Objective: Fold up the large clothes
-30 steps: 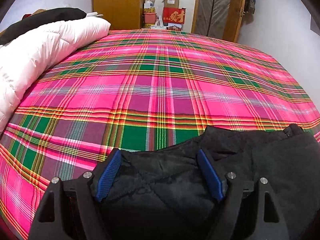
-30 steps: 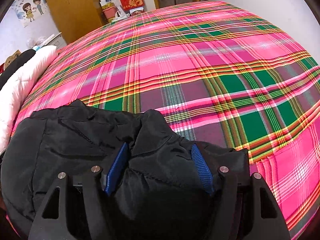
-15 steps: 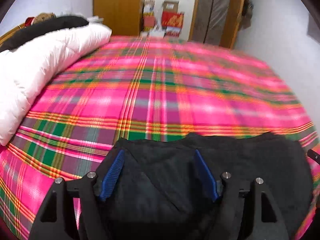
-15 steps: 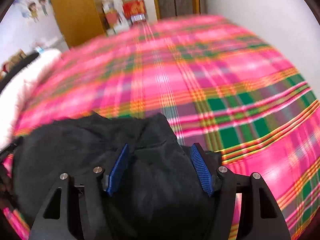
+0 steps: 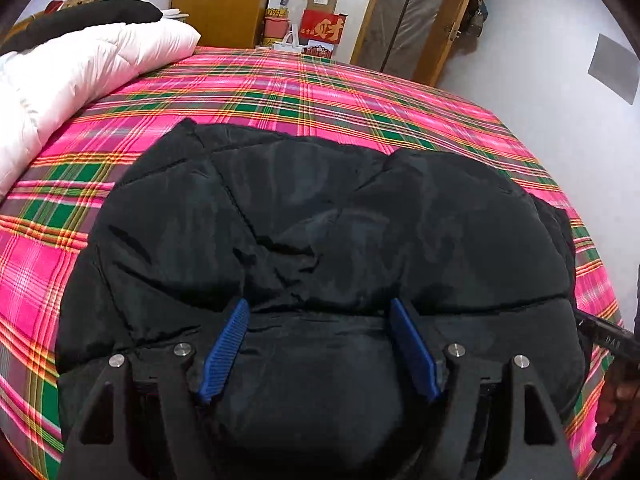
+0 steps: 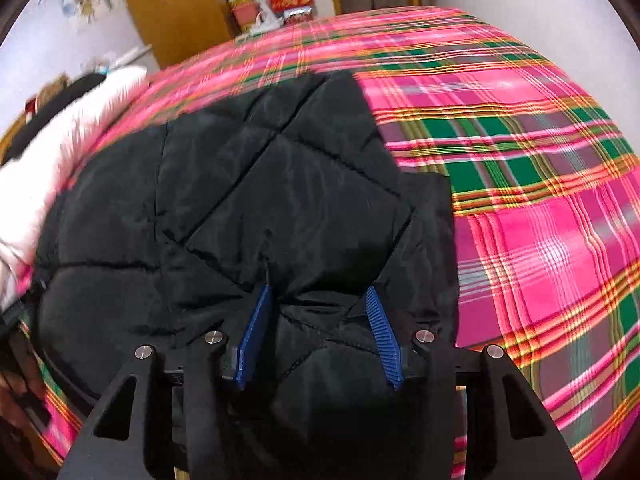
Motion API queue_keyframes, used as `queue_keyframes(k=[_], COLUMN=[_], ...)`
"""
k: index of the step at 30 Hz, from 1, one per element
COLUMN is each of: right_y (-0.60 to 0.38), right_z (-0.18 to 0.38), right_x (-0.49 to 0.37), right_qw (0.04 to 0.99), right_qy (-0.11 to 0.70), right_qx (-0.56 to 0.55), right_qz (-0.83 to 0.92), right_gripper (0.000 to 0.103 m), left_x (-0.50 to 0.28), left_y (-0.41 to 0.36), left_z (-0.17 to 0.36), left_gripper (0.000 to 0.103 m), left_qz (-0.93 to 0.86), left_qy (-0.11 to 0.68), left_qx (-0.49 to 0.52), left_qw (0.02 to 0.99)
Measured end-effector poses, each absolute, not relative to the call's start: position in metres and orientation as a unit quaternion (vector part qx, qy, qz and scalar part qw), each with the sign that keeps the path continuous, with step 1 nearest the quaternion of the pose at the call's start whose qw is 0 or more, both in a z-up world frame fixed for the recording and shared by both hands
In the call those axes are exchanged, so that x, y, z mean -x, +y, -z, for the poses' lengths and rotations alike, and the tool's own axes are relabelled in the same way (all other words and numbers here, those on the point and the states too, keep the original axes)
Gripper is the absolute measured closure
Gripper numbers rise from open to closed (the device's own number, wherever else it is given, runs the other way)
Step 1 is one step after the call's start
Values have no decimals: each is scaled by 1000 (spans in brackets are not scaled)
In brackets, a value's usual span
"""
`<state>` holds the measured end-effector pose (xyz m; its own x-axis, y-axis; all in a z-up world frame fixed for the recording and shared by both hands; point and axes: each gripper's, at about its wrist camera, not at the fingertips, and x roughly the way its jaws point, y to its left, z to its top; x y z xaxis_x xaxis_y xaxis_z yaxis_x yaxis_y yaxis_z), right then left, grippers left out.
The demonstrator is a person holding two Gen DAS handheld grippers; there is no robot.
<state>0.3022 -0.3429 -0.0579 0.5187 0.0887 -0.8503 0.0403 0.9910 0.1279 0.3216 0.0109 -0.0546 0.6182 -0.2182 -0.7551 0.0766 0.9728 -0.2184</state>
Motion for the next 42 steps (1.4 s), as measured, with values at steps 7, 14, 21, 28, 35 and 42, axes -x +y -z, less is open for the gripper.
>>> queue_keyframes(k=[7,14,21,28,35,42], right_y=[-336,-331,-327,-333,-332,-342], right_z=[65,-1,25,49,13,44], right_x=[-313,-268,-231,-247,-246,-281], right_qw=[862,889,876,862,892,868], right_qy=[505,453,480,504,448,491], right_qx=[-54,-63,-55,-50,-60,-71], right_qz=[2,-10,-8,4,0,17], right_gripper=[52,52,52,51,51,50], left_x=[-324,-277,-244,-267,-278,-311], left_y=[7,10,-16,-16,1,61], left_z=[53,12,19,43,11,48], left_gripper=[26,33,32,28,29,29], left_qz=[80,85,120,104,66,5], left_qy=[426,407,425,452,407,475], left_qx=[74,87,59,81,49,91], left_qw=[898,905,895,882,910,875])
